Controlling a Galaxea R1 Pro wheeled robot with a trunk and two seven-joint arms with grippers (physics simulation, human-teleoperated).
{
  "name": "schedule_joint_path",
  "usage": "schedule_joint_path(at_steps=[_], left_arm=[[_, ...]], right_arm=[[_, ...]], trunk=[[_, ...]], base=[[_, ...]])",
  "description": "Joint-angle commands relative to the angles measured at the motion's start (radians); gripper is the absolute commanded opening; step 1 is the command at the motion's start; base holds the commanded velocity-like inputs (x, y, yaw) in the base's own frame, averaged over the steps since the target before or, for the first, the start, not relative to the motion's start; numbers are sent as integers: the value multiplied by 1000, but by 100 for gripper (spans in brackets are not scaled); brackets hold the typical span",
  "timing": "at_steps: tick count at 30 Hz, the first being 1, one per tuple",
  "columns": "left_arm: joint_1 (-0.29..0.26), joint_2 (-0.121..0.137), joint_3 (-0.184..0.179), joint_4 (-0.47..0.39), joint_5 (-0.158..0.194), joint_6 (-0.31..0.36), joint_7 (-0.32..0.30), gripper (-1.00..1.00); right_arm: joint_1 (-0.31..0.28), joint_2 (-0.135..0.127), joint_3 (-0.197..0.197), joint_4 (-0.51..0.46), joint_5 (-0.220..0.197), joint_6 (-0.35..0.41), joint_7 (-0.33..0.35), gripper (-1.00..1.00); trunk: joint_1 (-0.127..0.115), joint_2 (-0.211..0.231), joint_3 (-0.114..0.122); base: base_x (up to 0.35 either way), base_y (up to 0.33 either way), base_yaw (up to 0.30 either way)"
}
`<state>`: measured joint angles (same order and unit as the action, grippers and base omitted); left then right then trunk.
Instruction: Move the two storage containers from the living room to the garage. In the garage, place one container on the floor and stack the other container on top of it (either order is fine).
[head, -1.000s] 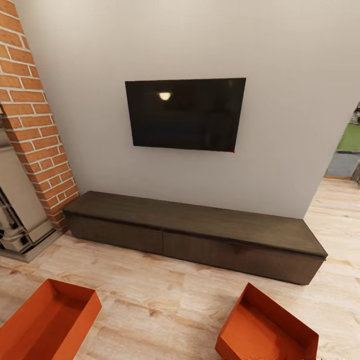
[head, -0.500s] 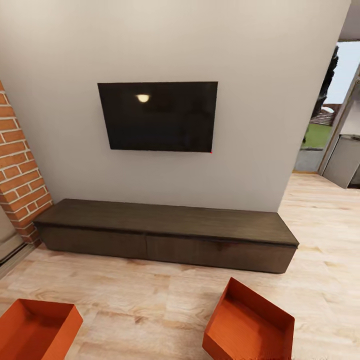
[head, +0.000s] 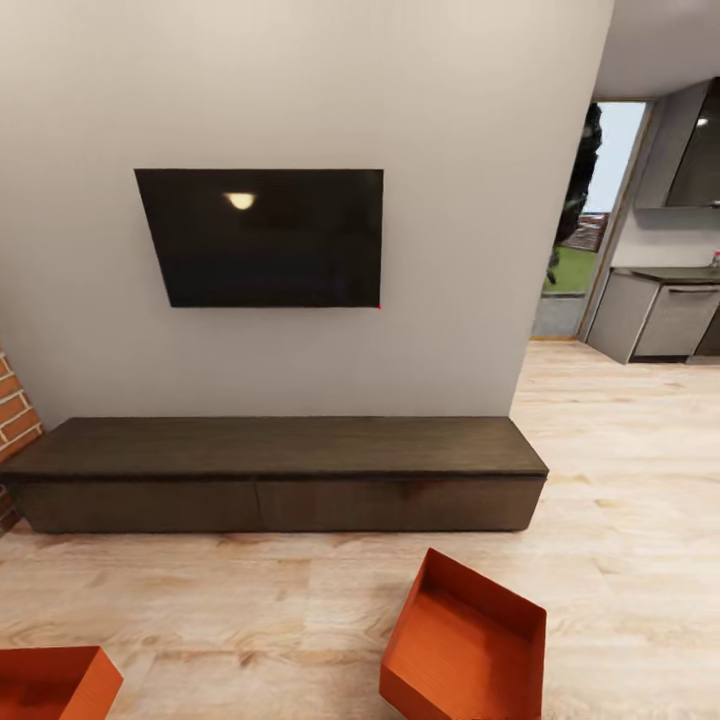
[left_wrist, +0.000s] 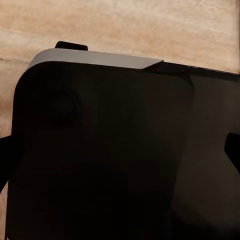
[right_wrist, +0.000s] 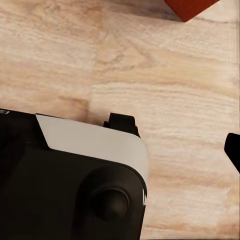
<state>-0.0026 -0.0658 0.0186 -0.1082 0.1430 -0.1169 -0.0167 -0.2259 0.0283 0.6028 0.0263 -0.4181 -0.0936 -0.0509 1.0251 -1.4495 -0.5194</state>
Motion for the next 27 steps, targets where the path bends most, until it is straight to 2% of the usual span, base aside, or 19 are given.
schedule_joint_path(at_steps=[1, 7, 14, 27], left_arm=[[0, 0, 1, 0, 7, -3, -2, 100], [0, 0, 1, 0, 7, -3, -2, 100], [0, 0, 1, 0, 7, -3, -2, 100], [0, 0, 1, 0, 7, -3, -2, 100]], right_arm=[[-1, 1, 8, 3, -8, -5, -1, 100], [-1, 0, 8, 3, -8, -5, -1, 100], [-1, 0, 9, 3, -2, -6, 0, 100], [-1, 1, 11, 3, 5, -8, 0, 100]], trunk=[[0, 0, 0], [0, 0, 4], [0, 0, 4], [0, 0, -9]], base=[[0, 0, -260], [0, 0, -233], [0, 0, -57], [0, 0, -166]])
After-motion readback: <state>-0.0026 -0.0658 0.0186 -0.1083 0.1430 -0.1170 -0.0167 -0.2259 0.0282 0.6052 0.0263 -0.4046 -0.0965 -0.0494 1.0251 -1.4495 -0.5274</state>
